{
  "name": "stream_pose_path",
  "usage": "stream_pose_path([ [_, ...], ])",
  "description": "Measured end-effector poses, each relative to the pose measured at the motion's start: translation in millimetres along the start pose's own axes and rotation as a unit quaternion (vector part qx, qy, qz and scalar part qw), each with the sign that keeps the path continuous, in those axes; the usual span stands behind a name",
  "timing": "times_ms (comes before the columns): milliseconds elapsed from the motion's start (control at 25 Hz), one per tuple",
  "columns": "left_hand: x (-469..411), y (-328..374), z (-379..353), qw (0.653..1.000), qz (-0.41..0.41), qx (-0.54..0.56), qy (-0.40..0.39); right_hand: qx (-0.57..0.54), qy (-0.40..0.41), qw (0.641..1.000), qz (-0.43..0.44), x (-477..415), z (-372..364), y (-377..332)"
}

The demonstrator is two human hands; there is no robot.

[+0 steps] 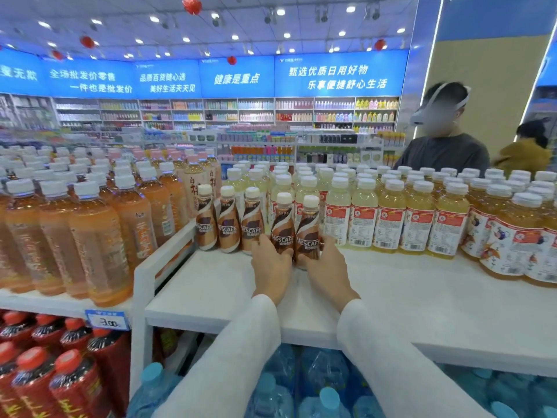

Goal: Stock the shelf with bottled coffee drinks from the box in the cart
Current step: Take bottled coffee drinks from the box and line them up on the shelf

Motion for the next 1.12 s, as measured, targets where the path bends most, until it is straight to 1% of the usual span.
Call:
stream_pose_path([
  [160,-9,-7,-4,0.999,0.008,0.024,0.046,-0.022,0.0,1.0,-0.004,-13,-11,7],
  [320,-15,-13,-2,0.996,0.024,0.046,0.072,-0.025,0.0,1.0,-0.006,-24,-21,12],
  [560,-21,-17,-2,0.994,0.037,0.059,0.086,-0.023,0.006,1.0,0.006,-32,-31,14],
  [880,-22,-17,-2,0.994,0.034,0.057,0.088,-0.041,0.013,0.999,0.024,-34,-33,15],
  [1120,-21,-17,-1,0.994,0.038,0.047,0.09,-0.038,0.001,0.999,0.027,-36,-34,16],
])
Point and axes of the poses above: each hand's wrist, its own x-axis away from the middle knuckle, its own z-axis out of the back of the hand, y = z × x, the point moved 8 cm from there along -x, towards the middle knuckle, and after that the axes turned 4 degrees about y, right-handed, at the moved point
